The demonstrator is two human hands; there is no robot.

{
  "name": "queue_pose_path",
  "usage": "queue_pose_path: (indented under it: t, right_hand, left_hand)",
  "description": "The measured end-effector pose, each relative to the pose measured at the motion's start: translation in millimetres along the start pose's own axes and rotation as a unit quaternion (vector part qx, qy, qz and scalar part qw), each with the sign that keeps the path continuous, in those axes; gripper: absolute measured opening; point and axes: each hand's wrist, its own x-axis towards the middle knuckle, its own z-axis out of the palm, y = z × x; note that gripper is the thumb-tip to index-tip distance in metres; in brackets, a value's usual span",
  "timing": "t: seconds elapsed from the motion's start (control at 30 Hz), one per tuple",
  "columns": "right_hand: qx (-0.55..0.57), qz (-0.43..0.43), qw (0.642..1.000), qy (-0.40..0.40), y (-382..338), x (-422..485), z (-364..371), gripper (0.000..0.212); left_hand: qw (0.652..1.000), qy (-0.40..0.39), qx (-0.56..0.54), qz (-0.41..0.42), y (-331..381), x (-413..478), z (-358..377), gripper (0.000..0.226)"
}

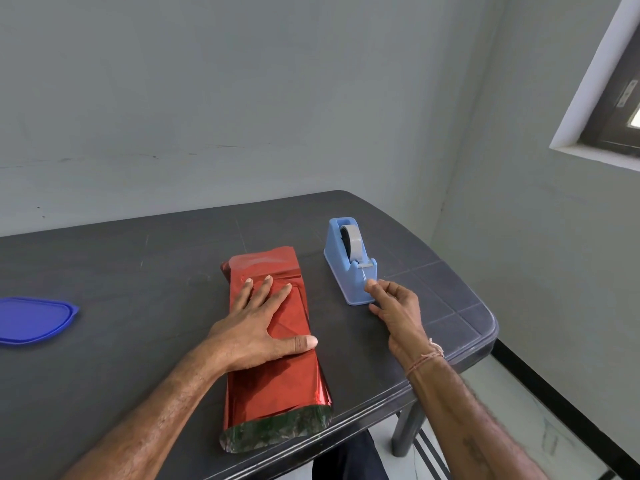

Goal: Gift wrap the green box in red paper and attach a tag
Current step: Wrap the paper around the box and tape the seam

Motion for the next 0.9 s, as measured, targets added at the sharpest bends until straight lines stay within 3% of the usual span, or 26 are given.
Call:
queue_pose_path:
  t: [0.13, 0.27, 0.5, 0.63, 0.8, 0.9]
  right_hand:
    - [-0.017, 0.004, 1.0, 0.026, 0.4, 6.1, 3.6, 0.015]
    - [-0.121, -0.024, 0.989, 0.082, 11.8, 6.8, 0.7, 0.017]
    - [-0.074, -0.031, 0.996, 0.042, 15.1, -20.6, -7.9, 0.024]
    - [-0.035, -0.049, 0.995, -0.078, -1.2, -43.4, -3.6, 0.026]
    - [-0.051, -0.051, 0.968, -0.239, -33.1, -43.4, 10.5, 0.046]
    - [-0.09, -0.057, 0.95, -0.295, -44.7, -35.3, 21.6, 0.051]
  left_hand:
    - [1.0, -0.001, 0.001, 0.0, -0.1, 0.9, 0.6, 0.133]
    - [1.0, 0.003, 0.0, 0.003, -0.8, 0.8, 0.5, 0.136]
    - [1.0, -0.003, -0.004, -0.008, 2.1, -1.1, -4.6, 0.139]
    - [1.0, -0.001, 0.012, -0.005, 2.8, -2.1, -6.8, 0.132]
    - [0.996, 0.067, 0.052, -0.007, 7.0, 4.1, -13.2, 0.073]
    - [0.993, 0.082, 0.085, 0.0, 6.7, 10.4, -20.0, 0.069]
